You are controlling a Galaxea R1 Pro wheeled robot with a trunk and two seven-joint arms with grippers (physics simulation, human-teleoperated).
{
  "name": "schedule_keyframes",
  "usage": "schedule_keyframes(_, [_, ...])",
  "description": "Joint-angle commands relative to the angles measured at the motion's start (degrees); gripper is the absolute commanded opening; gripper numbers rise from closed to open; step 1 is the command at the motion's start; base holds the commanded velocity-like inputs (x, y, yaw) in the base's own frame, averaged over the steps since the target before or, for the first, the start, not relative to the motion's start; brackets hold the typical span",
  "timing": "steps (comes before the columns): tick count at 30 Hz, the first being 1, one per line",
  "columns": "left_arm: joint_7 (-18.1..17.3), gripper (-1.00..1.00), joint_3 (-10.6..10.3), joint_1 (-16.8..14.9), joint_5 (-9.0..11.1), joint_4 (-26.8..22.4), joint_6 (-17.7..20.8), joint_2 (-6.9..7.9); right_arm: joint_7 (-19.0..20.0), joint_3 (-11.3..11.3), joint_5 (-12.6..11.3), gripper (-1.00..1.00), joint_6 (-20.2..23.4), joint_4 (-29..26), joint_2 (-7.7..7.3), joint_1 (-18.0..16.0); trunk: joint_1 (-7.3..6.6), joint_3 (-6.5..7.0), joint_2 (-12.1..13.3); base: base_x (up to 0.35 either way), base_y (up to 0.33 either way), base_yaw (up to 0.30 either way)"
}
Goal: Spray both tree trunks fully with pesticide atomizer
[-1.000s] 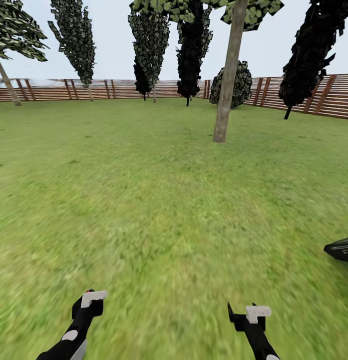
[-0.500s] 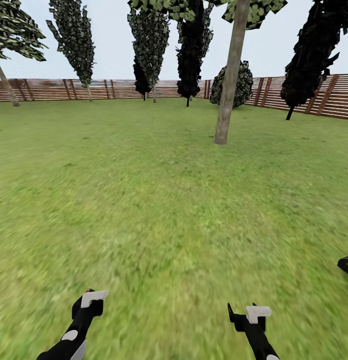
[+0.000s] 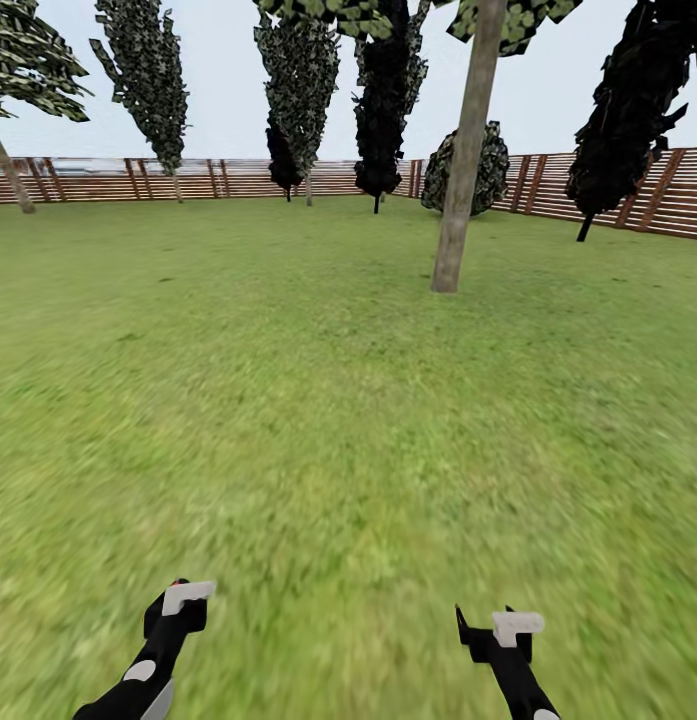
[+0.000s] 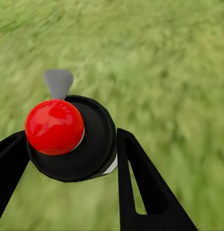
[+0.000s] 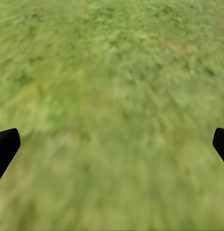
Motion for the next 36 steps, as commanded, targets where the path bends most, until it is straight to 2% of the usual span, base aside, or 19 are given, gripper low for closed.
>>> schedule_keyframes(1, [0.0, -1.0, 0.0, 0.0, 0.0, 0.0, 0.0, 0.0, 0.0, 0.0, 0.0, 1.0, 0.0, 0.0, 0.0, 0.0, 0.0, 0.0, 0.0, 0.338, 0.0, 0.0])
schedule_keyframes(21, [0.0, -1.0, 0.0, 0.0, 0.0, 0.0, 0.0, 0.0, 0.0, 0.0, 0.0, 1.0, 0.0, 0.0, 0.01, 0.0, 0.0, 0.0, 0.0, 0.338, 0.0, -0.003])
schedule_keyframes(36, [0.0, -1.0, 0.0, 0.0, 0.1, 0.0, 0.1, 0.08, 0.0, 0.0, 0.0, 1.0, 0.1, 0.0, 0.0, 0.0, 0.0, 0.0, 0.0, 0.338, 0.0, -0.208])
